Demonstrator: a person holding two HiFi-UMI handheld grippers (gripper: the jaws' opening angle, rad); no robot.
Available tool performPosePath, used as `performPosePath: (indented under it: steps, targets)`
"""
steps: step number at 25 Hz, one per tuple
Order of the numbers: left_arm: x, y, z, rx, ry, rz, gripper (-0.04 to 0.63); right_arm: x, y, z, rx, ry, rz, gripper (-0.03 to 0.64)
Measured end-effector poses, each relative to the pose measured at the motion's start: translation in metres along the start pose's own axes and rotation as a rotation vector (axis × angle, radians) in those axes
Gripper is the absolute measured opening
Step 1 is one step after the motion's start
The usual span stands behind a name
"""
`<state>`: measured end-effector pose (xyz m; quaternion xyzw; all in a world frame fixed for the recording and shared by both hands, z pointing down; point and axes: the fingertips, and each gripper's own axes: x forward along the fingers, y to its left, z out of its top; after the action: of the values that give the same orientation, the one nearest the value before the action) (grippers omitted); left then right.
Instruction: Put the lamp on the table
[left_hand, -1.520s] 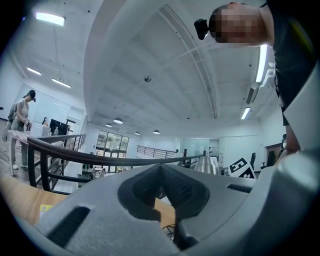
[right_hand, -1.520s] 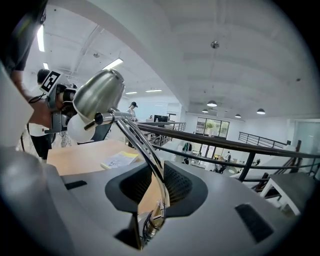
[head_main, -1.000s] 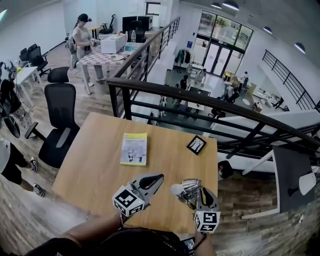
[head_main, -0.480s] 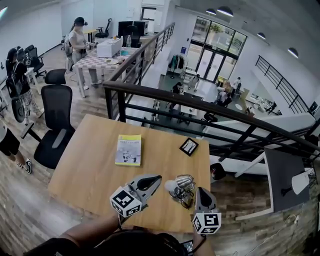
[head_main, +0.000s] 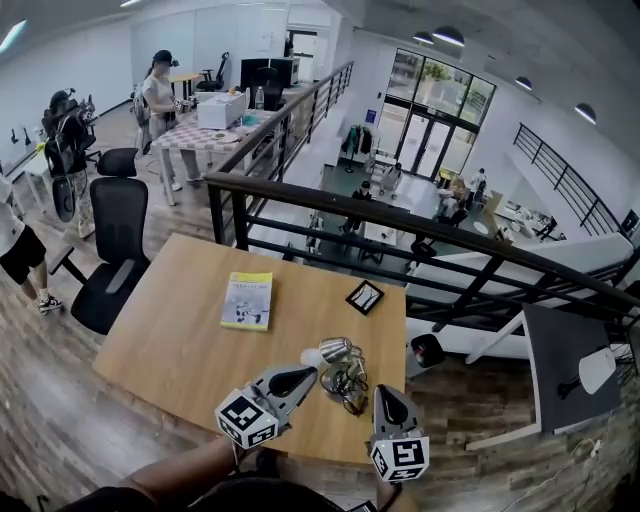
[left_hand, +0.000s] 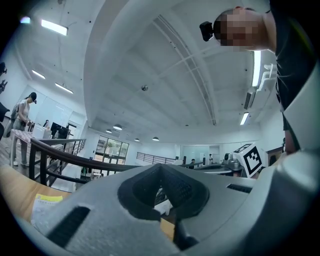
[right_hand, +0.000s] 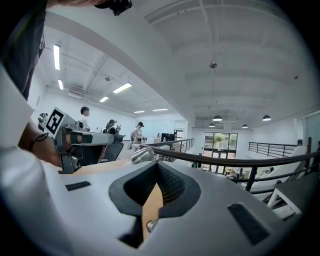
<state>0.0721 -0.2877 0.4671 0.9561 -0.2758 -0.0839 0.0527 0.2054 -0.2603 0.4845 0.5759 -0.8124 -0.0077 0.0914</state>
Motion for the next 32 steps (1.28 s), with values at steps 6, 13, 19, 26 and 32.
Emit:
performPosePath:
  steps: [6,13,19,26,32]
  targets:
    - [-0.006,-0.060,-0.006,-0.003,-0.017,0.016,0.008,-0.055,0.004,-0.005,-0.003,-0.014,0.044,0.017]
    - [-0.026,-0.129,-0.006,0.020,-0.032,0.030,0.008,-0.122,0.014,-0.015,-0.005,-0.021,0.076,0.017]
    - [-0.052,-0.181,-0.011,0.037,-0.025,0.021,0.008,-0.170,0.028,-0.030,0.019,-0.017,0.084,0.017]
    - [-0.081,-0.207,-0.009,0.042,-0.020,0.039,0.008,-0.199,0.048,-0.026,0.031,-0.027,0.094,0.017]
    - [-0.104,-0.211,-0.007,0.038,-0.017,0.032,0.008,-0.207,0.074,-0.020,0.036,-0.042,0.089,0.017]
